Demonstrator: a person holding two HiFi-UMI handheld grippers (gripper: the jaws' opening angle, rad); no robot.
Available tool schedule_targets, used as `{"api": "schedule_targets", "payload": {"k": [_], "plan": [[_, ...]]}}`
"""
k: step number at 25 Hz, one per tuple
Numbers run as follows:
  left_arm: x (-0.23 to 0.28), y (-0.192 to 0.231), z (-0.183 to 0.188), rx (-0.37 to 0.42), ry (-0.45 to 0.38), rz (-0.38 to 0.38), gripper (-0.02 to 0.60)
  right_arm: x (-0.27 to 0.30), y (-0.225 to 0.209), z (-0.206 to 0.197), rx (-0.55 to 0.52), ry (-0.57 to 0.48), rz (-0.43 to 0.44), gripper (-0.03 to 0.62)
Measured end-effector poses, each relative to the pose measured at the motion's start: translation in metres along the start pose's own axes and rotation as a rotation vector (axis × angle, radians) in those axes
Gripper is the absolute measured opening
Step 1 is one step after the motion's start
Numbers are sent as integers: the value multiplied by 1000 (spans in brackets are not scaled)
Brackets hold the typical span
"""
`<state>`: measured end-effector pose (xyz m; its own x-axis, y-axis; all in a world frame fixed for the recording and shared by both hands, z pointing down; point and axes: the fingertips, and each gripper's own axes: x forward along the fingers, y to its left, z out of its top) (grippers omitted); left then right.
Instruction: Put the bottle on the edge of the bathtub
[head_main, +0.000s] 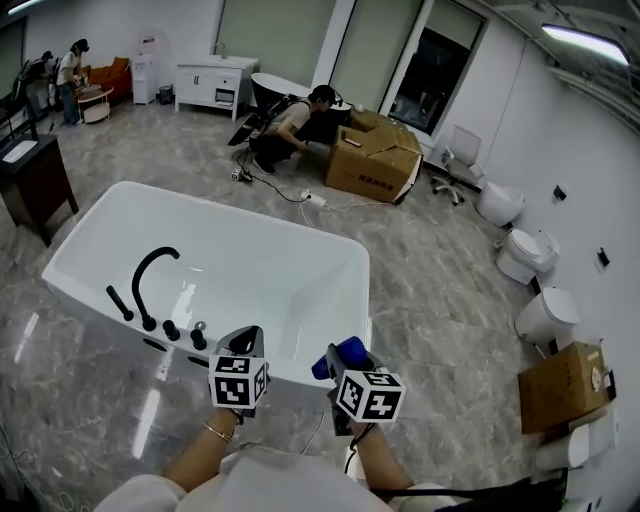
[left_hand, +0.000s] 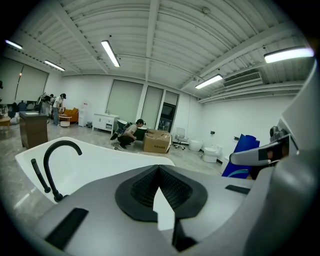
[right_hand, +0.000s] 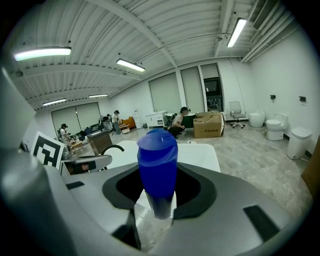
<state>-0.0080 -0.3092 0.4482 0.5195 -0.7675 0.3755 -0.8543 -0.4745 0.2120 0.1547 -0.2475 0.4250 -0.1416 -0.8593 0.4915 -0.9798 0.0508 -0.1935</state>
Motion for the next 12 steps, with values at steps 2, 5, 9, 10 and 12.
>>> {"api": "schedule_targets", "payload": {"k": [2,5,9,10,12], "plan": [[6,4,0,-4,3,-4,11,7,0,2,-2,5,-1,167],[14,6,-2,-7,8,-1,11,14,-3,1,5,5,1,167],[21,9,-15,-17,36,14,11,22,-11,-7,18,20,7,167],[22,9,-21,-21,49,21,11,25,-14,-12,22,31,12,167],[22,9,-32,-32,78,38,11,32,-18,-21,32,55,25,167]]}}
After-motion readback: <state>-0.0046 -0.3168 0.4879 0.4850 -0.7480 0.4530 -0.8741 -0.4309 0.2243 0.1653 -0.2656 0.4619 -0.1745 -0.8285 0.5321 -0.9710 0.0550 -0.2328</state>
